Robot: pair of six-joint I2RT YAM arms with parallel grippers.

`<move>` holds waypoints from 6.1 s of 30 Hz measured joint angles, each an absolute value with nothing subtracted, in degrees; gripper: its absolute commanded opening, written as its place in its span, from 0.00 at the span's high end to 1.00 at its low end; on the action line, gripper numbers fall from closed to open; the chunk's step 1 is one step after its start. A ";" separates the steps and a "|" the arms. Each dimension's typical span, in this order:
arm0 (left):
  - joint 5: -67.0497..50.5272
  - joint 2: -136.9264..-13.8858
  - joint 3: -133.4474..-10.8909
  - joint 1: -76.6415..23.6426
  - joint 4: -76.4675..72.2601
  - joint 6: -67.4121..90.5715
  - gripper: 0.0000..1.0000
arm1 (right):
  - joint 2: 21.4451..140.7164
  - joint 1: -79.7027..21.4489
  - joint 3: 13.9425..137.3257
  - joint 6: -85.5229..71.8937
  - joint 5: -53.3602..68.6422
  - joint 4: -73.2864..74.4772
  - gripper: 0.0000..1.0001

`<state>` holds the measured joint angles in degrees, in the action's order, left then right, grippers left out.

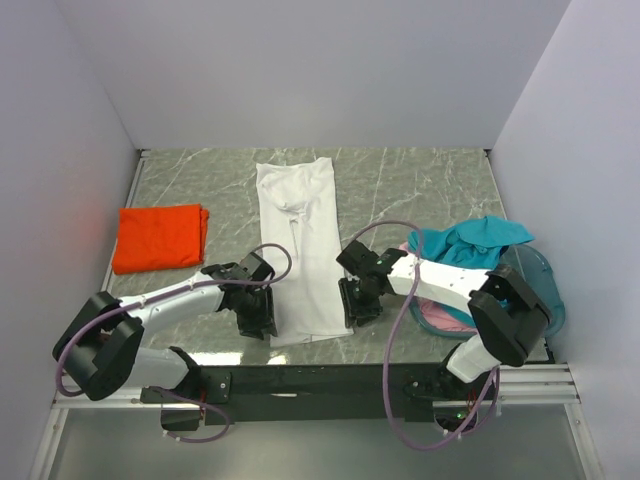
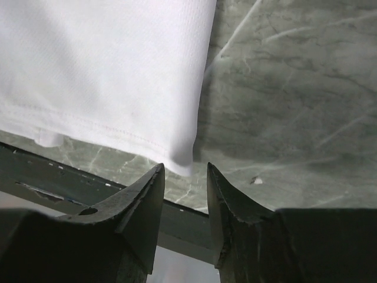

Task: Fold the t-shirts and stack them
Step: Fold the tshirt

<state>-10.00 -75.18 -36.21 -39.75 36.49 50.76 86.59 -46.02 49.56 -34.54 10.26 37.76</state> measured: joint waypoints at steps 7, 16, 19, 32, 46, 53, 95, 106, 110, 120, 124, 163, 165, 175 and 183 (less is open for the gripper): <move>-10.96 -75.05 -34.92 -39.72 36.16 50.94 0.56 | 88.90 -46.41 49.50 -34.15 11.33 36.58 0.58; -15.44 -76.09 -33.93 -39.72 33.10 50.72 0.64 | 90.65 -46.81 49.06 -33.69 12.78 35.05 0.67; -17.15 -77.62 -33.93 -39.75 31.75 50.54 0.84 | 91.55 -46.89 49.06 -33.47 13.43 34.68 0.82; -17.56 -74.32 -31.75 -39.75 31.66 50.98 1.00 | 91.15 -48.53 48.71 -33.43 15.73 35.86 1.00; -14.02 -61.87 -34.96 -39.79 42.94 55.22 1.00 | 83.59 -51.90 51.59 -37.50 16.69 45.23 1.00; -10.44 -63.61 -40.97 -37.80 45.04 54.06 1.00 | 82.37 -51.86 58.89 -38.35 12.78 48.38 1.00; -18.94 -112.86 -83.15 -11.66 27.75 38.13 1.00 | 122.15 -30.52 108.01 -23.86 1.08 46.26 1.00; -20.82 -118.89 -87.13 -10.26 27.20 37.21 0.50 | 129.95 -28.71 114.50 -22.81 1.08 47.18 0.58; -20.60 -118.67 -86.89 -9.80 26.06 37.06 0.34 | 130.65 -28.53 115.15 -21.80 1.10 47.35 0.36; -19.20 -105.69 -74.81 -9.52 21.63 37.01 0.28 | 122.91 -28.21 106.08 -21.19 1.43 45.08 0.30; -19.64 -101.23 -68.53 -9.74 20.29 37.01 0.28 | 115.24 -28.21 96.27 -21.41 2.98 42.83 0.32; -16.60 -95.02 -50.92 -17.26 19.40 38.81 0.54 | 107.07 -30.79 69.23 -26.11 12.40 30.48 0.55; -16.60 -95.02 -50.72 -17.28 19.09 38.81 0.58 | 107.66 -30.87 69.14 -26.11 12.75 30.09 0.61; -17.21 -96.88 -49.95 -17.63 14.66 40.34 1.00 | 108.88 -30.89 69.71 -26.17 13.30 29.26 0.99; -12.84 -95.02 -50.06 -18.46 15.07 40.75 1.00 | 108.25 -30.98 70.50 -26.09 11.92 30.89 1.00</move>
<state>-12.84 -95.02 -50.06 -18.46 15.07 40.75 108.25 -30.98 70.50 -26.09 11.92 30.89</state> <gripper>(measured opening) 0.021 0.010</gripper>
